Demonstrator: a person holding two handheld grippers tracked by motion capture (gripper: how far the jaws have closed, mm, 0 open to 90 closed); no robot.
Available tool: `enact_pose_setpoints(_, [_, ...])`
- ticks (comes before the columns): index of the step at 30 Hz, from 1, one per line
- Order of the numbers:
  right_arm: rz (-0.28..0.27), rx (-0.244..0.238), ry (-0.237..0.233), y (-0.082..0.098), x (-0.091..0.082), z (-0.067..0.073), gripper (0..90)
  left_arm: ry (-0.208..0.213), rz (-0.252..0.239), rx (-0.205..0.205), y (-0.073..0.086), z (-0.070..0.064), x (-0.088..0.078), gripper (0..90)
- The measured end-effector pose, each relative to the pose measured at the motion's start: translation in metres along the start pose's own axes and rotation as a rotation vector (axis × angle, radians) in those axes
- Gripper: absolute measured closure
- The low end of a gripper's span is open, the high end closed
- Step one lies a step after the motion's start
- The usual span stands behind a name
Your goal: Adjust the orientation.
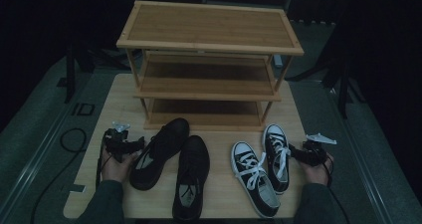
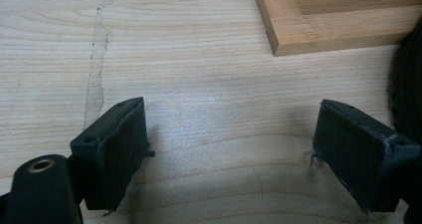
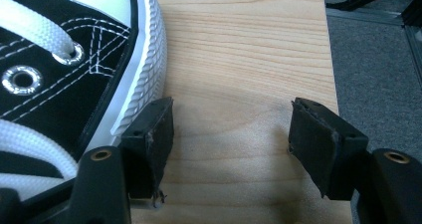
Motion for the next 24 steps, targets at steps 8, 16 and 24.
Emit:
enact_pose_setpoints(8, [-0.001,0.000,0.000,0.0000,0.0000,0.0000,34.1,-0.001,-0.003,-0.004,-0.0001,-0.0002,0.0002,14.0])
enact_pose_setpoints(16, [-0.001,-0.002,0.000,0.0000,0.0001,-0.0001,34.1,-0.004,-0.007,-0.007,-0.0003,0.0004,0.0003,15.5])
enact_pose_setpoints(24, [-0.002,-0.001,0.000,0.0000,0.0002,-0.0001,34.0,0.005,0.008,0.000,-0.0029,0.0014,-0.0018,25.2])
Point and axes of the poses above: each handheld gripper's, and its own axes: x roughly forward along the jaws, y roughly out of its underside, z roughly to its left, the point moved 5 cm from there along x, roughly forward along the jaws, and after that the axes turned 11 degrees about -z, right-handed, at the moved point
